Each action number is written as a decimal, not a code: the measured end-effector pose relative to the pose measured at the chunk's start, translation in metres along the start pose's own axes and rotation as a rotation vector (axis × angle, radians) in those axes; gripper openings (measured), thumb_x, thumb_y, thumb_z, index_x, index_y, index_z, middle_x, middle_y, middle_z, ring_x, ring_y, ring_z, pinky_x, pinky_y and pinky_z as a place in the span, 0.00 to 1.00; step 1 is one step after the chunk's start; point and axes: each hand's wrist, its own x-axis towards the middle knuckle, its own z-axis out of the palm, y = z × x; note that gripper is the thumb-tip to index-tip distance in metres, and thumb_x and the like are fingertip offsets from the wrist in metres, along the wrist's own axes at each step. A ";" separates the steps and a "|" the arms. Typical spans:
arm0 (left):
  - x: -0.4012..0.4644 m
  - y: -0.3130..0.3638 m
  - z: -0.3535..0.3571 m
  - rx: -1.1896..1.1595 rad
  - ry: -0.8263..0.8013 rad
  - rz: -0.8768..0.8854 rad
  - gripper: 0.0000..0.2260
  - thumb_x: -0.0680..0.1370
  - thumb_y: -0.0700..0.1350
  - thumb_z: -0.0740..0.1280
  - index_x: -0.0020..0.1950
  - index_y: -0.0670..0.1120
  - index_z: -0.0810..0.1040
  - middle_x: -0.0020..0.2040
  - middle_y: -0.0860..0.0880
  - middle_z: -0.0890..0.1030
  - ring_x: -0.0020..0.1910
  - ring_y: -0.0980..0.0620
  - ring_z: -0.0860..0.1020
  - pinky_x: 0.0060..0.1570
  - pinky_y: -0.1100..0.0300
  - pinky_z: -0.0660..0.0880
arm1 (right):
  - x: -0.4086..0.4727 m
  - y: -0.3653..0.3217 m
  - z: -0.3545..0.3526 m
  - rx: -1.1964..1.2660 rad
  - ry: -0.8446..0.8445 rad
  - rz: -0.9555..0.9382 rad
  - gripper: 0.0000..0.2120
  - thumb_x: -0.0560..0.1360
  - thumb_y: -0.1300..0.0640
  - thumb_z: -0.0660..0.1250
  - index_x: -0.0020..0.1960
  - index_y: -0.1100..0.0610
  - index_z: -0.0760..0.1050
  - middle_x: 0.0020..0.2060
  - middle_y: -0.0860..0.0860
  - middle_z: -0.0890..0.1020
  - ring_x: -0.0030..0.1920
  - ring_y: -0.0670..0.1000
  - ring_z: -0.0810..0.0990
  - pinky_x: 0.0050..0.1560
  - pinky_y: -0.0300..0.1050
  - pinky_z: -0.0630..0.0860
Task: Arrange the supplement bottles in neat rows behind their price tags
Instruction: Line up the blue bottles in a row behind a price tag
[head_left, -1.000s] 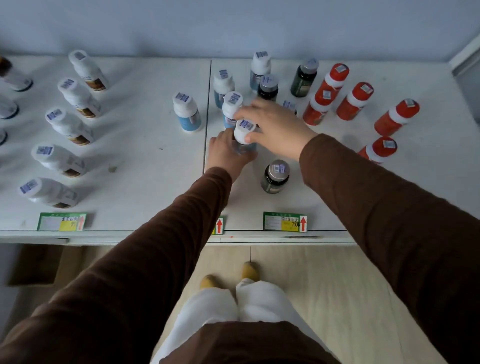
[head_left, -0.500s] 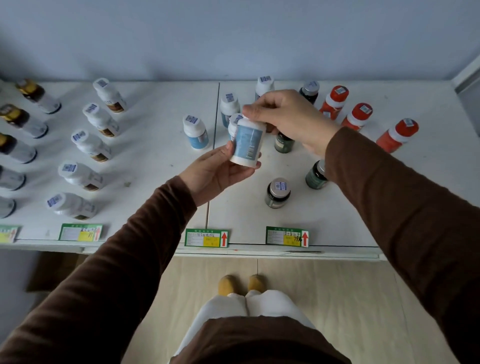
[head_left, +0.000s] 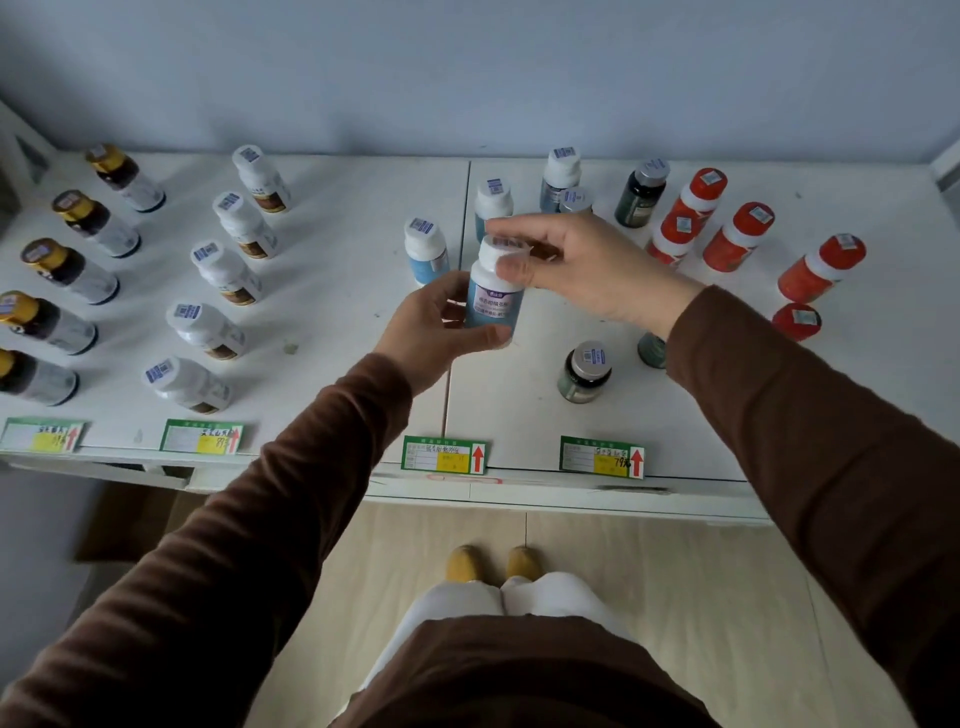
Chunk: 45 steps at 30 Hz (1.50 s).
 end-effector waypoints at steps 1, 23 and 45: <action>-0.003 -0.004 -0.001 0.033 0.045 0.016 0.21 0.68 0.46 0.78 0.58 0.49 0.78 0.50 0.53 0.83 0.49 0.51 0.81 0.51 0.63 0.79 | 0.000 -0.002 0.006 -0.085 0.024 -0.013 0.25 0.76 0.50 0.71 0.72 0.53 0.72 0.66 0.48 0.78 0.63 0.44 0.77 0.62 0.39 0.75; -0.017 -0.096 -0.106 0.781 -0.161 0.172 0.21 0.74 0.48 0.71 0.67 0.51 0.74 0.62 0.48 0.77 0.58 0.47 0.73 0.58 0.54 0.70 | -0.011 -0.020 0.135 -0.553 -0.003 0.096 0.17 0.71 0.52 0.73 0.58 0.50 0.72 0.50 0.48 0.73 0.49 0.51 0.75 0.44 0.47 0.70; 0.104 -0.077 -0.084 0.523 0.110 -0.003 0.27 0.69 0.52 0.75 0.65 0.47 0.73 0.59 0.48 0.77 0.57 0.48 0.74 0.57 0.54 0.72 | 0.135 -0.012 0.085 -0.680 0.068 0.045 0.26 0.77 0.64 0.64 0.73 0.49 0.68 0.64 0.54 0.72 0.62 0.56 0.71 0.61 0.51 0.72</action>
